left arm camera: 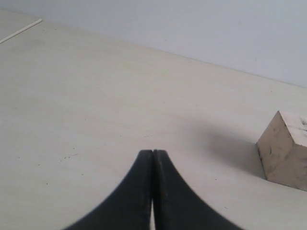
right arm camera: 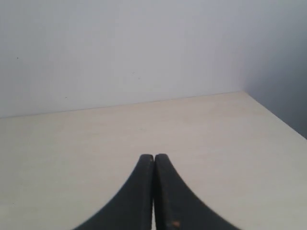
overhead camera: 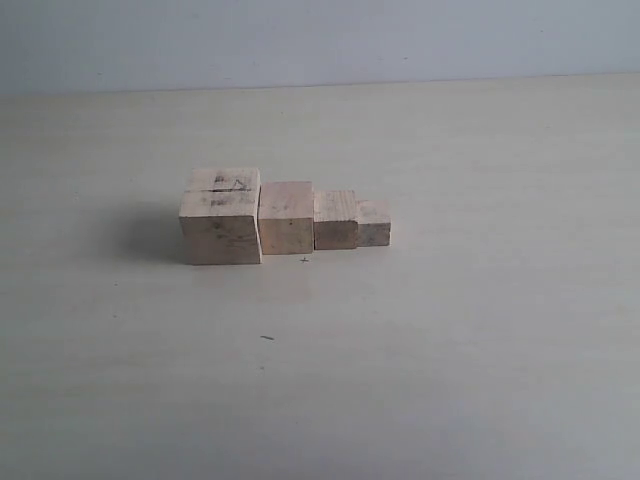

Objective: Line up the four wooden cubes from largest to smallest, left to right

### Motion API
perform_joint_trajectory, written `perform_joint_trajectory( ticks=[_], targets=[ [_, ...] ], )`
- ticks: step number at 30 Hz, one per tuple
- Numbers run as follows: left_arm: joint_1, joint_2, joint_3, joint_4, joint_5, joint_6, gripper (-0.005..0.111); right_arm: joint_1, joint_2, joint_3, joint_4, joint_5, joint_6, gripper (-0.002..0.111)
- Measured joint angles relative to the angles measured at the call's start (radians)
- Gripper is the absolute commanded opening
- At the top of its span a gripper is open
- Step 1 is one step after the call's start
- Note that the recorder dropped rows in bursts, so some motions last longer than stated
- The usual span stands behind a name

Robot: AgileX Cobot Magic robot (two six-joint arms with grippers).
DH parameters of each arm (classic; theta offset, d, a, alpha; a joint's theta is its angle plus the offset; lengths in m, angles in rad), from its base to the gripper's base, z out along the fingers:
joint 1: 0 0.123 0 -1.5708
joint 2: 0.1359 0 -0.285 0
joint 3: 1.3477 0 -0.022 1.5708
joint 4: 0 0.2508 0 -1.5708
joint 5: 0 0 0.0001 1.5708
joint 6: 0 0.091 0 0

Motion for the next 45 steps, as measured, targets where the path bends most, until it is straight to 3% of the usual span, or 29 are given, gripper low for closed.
perform_joint_trajectory(
  ticks=[10,18,23,45],
  targets=[
    [0.000,0.000,0.000,0.000,0.000,0.000,0.000,0.000,-0.198,0.129,0.000,0.019,0.003,0.000],
    [0.000,0.000,0.000,0.000,0.000,0.000,0.000,0.000,-0.200,0.131,-0.004,0.150,0.004,0.000],
    [0.000,0.000,0.000,0.000,0.000,0.000,0.000,0.081,-0.200,0.131,-0.008,0.157,0.004,0.000],
    [0.000,0.000,0.000,0.000,0.000,0.000,0.000,0.083,-0.200,0.131,-0.016,0.159,0.004,0.000]
  ],
)
